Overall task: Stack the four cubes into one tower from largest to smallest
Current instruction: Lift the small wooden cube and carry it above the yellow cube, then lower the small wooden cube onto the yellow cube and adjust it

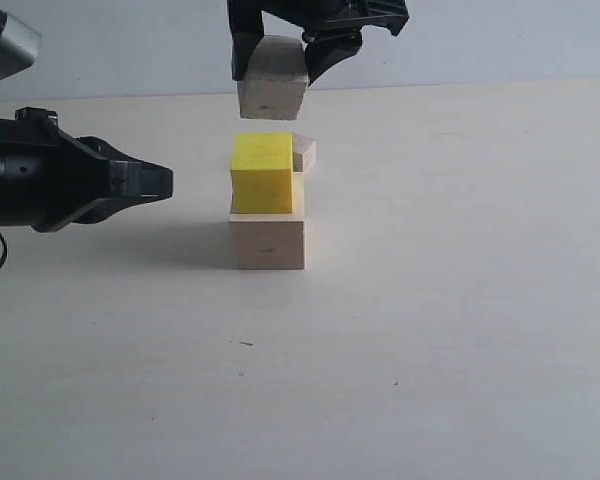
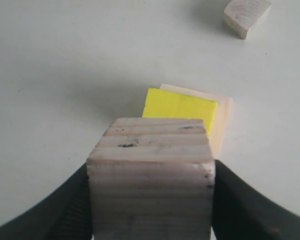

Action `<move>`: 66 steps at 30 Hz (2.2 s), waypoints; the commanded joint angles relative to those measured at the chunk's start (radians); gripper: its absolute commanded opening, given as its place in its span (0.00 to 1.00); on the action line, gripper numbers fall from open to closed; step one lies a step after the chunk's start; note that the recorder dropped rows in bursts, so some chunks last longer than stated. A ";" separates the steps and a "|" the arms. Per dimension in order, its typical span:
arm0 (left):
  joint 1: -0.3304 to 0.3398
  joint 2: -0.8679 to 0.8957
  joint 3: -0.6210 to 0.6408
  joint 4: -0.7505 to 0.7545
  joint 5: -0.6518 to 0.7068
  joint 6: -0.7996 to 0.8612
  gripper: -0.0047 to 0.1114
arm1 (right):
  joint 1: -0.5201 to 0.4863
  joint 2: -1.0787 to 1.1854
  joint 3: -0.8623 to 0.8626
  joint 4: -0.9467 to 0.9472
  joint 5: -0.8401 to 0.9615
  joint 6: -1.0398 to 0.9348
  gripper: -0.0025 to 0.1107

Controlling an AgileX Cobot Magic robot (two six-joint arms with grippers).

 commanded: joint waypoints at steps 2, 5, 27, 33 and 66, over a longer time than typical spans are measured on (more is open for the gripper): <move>-0.007 -0.007 0.003 -0.004 0.002 -0.003 0.04 | 0.023 0.026 -0.007 -0.016 -0.003 0.021 0.02; -0.007 -0.007 0.003 -0.004 -0.005 -0.003 0.04 | 0.023 0.040 -0.007 -0.052 -0.003 0.039 0.02; -0.007 -0.007 0.003 -0.004 -0.056 -0.007 0.04 | 0.023 0.085 -0.010 -0.039 -0.003 0.115 0.02; -0.007 -0.007 0.003 -0.004 -0.059 -0.007 0.04 | 0.023 0.085 -0.010 -0.051 -0.003 0.131 0.02; -0.007 -0.007 0.003 -0.004 -0.069 -0.003 0.04 | 0.002 0.128 -0.082 -0.035 -0.020 0.062 0.02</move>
